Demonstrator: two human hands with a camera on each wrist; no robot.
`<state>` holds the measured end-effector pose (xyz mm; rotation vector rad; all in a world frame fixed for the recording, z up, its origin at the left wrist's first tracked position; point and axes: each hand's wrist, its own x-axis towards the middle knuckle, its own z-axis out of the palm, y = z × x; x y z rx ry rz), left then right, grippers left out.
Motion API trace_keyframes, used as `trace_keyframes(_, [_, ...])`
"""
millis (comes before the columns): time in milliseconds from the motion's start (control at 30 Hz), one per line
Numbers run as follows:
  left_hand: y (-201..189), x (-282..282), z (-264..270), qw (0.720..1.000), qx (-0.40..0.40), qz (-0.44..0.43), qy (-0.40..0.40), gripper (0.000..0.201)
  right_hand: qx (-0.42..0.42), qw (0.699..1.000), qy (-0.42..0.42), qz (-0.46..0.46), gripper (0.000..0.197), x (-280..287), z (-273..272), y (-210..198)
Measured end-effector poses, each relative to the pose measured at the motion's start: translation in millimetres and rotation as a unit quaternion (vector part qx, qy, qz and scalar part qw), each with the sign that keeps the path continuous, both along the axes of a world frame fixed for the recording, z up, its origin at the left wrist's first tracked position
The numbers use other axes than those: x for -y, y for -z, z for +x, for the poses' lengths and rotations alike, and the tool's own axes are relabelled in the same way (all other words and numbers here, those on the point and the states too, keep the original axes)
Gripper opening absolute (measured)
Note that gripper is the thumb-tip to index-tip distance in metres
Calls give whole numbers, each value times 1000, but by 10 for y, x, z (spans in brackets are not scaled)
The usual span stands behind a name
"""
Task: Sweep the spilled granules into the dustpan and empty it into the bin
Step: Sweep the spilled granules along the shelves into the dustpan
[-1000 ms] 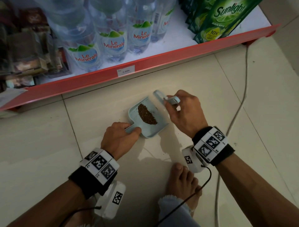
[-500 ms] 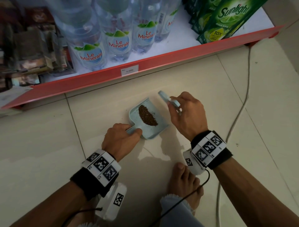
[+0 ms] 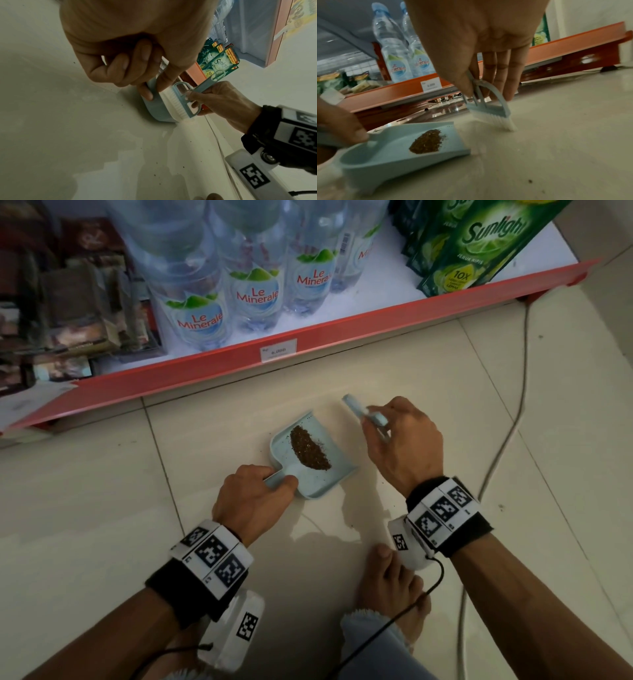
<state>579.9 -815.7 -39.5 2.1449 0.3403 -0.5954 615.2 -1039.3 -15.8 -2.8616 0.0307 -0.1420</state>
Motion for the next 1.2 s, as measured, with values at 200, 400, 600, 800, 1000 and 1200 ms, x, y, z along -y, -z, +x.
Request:
trace_keyframes(200, [-13,-18,-11,1000,-4,2,-5,41,-36,976,-74,204,24,-119,-77,-37])
trace_keyframes(400, [1,-68,-45,1000,1,3,-4,41,37,998,16,41,26,-50,16,-36])
trace_keyframes(600, [18,-89,-57,1000,1,6,-11,42,-59,988,-131,47,31,-251,-134,36])
trace_keyframes(800, [18,-112,-91,1000,-6,-6,-17,40,54,997,-15,55,28,-186,17,-13])
trace_keyframes(1000, [23,-120,-89,1000,-1,-8,-18,40,-64,992,-109,13,30,-235,-70,7])
trace_keyframes(1200, [44,-152,-124,1000,-1,-15,-27,39,8,988,-39,147,33,-210,-68,-23])
